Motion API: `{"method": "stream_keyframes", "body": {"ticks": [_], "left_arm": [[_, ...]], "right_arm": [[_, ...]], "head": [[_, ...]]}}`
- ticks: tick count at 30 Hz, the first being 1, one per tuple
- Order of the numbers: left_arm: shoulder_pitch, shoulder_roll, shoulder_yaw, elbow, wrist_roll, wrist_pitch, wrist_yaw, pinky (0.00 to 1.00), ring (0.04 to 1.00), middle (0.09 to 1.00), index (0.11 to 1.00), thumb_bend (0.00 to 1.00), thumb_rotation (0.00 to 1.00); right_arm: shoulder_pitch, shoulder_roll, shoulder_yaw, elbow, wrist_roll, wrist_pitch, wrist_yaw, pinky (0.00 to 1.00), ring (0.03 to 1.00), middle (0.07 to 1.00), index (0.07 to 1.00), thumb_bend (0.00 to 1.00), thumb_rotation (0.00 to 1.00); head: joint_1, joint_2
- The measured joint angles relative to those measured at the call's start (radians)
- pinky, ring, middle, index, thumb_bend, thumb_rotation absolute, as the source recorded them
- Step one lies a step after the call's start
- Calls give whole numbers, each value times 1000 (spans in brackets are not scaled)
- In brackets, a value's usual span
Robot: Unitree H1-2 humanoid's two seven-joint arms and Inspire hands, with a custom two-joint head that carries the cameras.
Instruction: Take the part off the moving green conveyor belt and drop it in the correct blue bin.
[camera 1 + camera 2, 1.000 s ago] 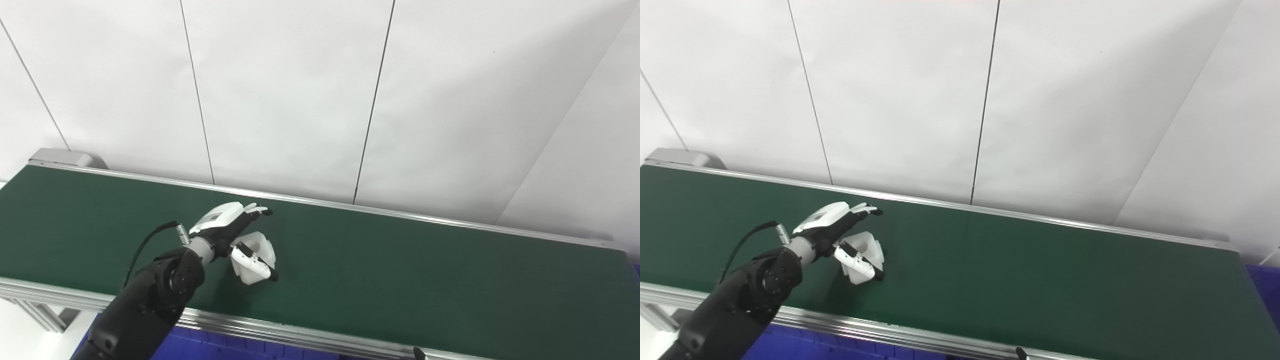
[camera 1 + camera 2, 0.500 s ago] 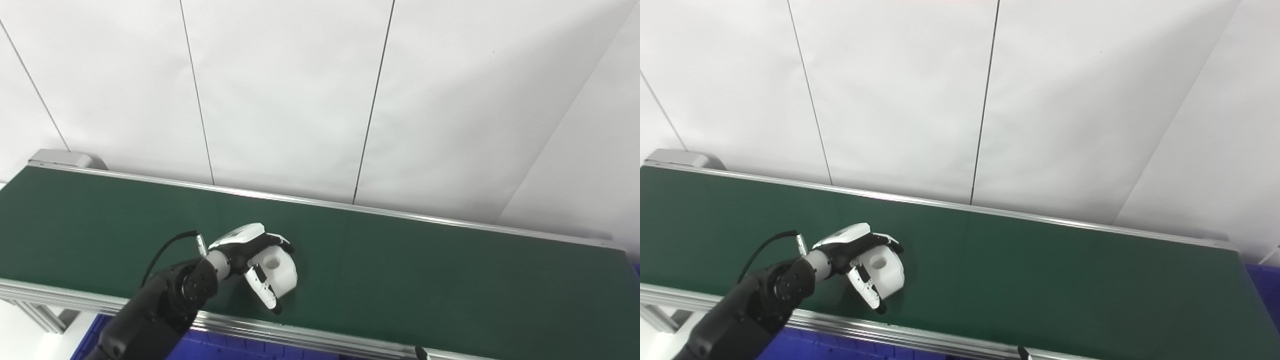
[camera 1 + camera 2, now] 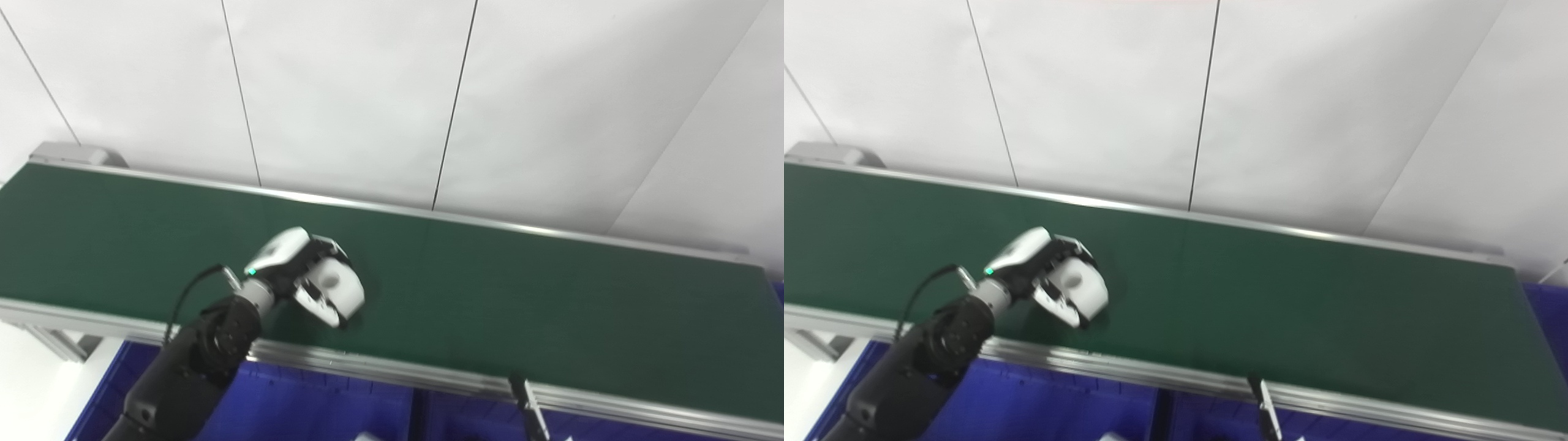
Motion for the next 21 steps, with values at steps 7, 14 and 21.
{"method": "stream_keyframes", "body": {"ticks": [7, 14, 21], "left_arm": [[105, -12, 105, -108, -174, -204, 39, 378, 403, 496, 541, 497, 0], [261, 2, 135, -231, -275, -321, 26, 424, 431, 507, 514, 500, 0], [431, 20, 117, -208, -320, -421, -11, 424, 423, 501, 529, 499, 0]], "right_arm": [[23, 1, -9, -68, -3, 0, 13, 926, 947, 957, 1000, 763, 813], [32, 17, -27, -132, -29, 3, 23, 905, 919, 916, 1000, 778, 812], [52, 32, -34, -189, -31, 15, 45, 894, 911, 913, 1000, 775, 819]], "head": [[-43, 49], [-83, 97], [-121, 130]]}}
